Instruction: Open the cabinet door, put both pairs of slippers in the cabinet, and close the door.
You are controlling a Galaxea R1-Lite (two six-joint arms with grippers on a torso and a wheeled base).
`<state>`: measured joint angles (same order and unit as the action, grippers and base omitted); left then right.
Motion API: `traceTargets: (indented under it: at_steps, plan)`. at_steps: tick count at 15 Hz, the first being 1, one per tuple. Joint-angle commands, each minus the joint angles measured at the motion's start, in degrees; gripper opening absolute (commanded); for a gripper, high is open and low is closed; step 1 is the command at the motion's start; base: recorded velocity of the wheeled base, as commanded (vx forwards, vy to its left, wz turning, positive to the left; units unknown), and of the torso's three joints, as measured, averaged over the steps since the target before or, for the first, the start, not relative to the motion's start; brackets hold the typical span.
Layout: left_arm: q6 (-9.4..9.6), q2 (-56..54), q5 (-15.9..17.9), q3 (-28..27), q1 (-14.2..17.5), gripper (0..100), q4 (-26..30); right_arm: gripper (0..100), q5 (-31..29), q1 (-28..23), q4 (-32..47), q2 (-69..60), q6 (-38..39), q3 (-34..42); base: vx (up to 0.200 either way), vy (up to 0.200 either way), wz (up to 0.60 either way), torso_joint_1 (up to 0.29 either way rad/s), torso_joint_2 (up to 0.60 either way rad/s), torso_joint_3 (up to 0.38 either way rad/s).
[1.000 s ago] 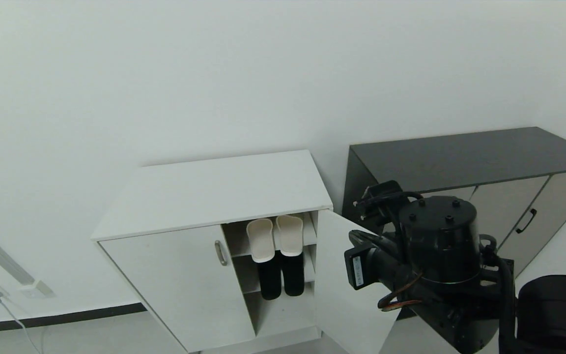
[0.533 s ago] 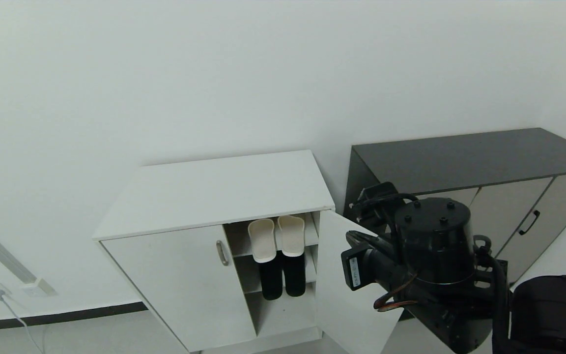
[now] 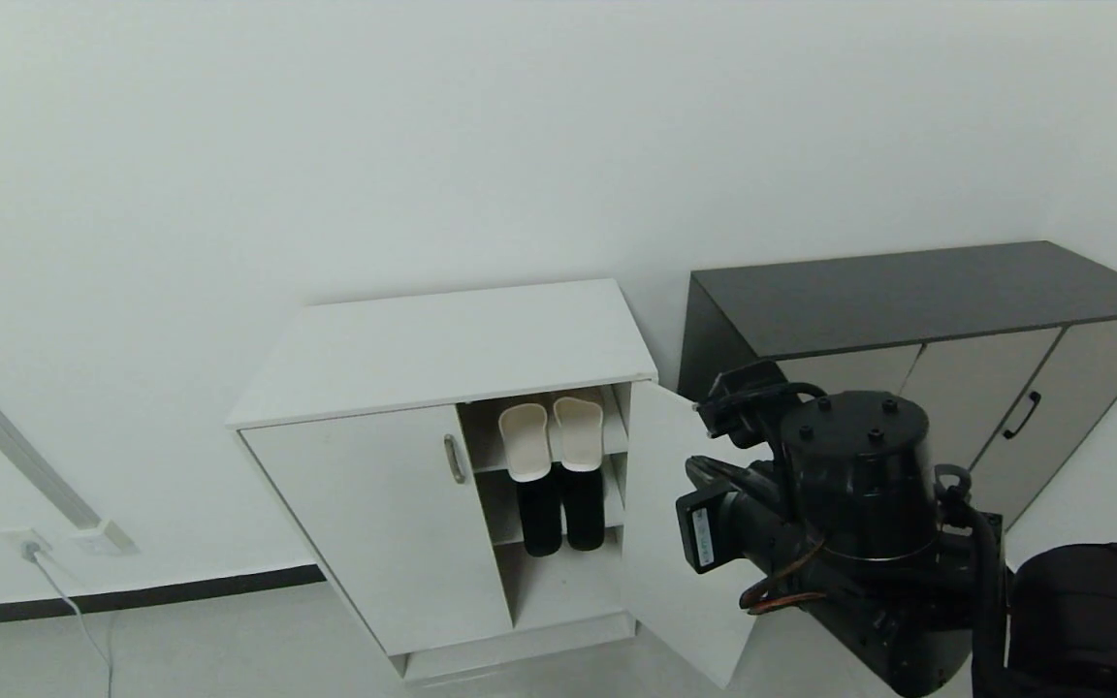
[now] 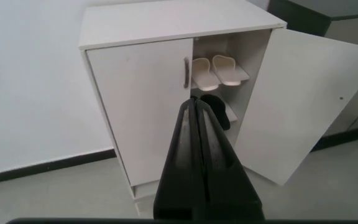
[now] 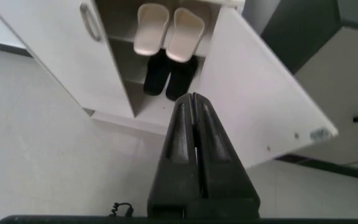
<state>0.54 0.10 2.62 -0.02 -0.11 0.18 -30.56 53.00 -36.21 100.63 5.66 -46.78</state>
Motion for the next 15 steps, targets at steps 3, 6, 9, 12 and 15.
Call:
traceTargets:
  at_steps: [3, 6, 9, 12, 15]
  plan:
    - [-0.01, 0.1, 0.0, 0.0, 0.0, 0, 0.0, 0, 0.0, -1.2, -0.1, 0.5, -0.6, 0.0, 0.0, 0.0, 0.0, 0.0, 0.0, 0.0]
    - [-0.01, 0.1, 0.0, -0.1, 0.0, 0, 0.0, 0, 0.2, -4.7, -2.8, 2.5, -1.5, -0.2, 0.0, 0.0, 0.0, 0.0, 0.0, 0.0]
    - [-0.01, 0.1, 0.0, -0.1, 0.0, 0, 0.0, 0, 0.9, -11.3, -4.6, 4.6, -2.9, -1.8, 0.0, 0.0, 0.0, 0.0, 0.0, 0.0]
    - [-0.1, 0.1, 0.0, -0.1, 0.0, 0, 0.0, 0, 5.3, -18.2, -4.7, 8.1, -2.6, -3.9, 0.0, 0.0, 0.0, 0.0, 0.0, 0.0]
    - [-0.1, 0.1, 0.0, 0.0, 0.0, 0, 0.0, 0, 6.7, -21.5, -4.9, 11.5, -1.6, -6.7, 0.0, 0.0, 0.0, 0.0, 0.0, 0.0]
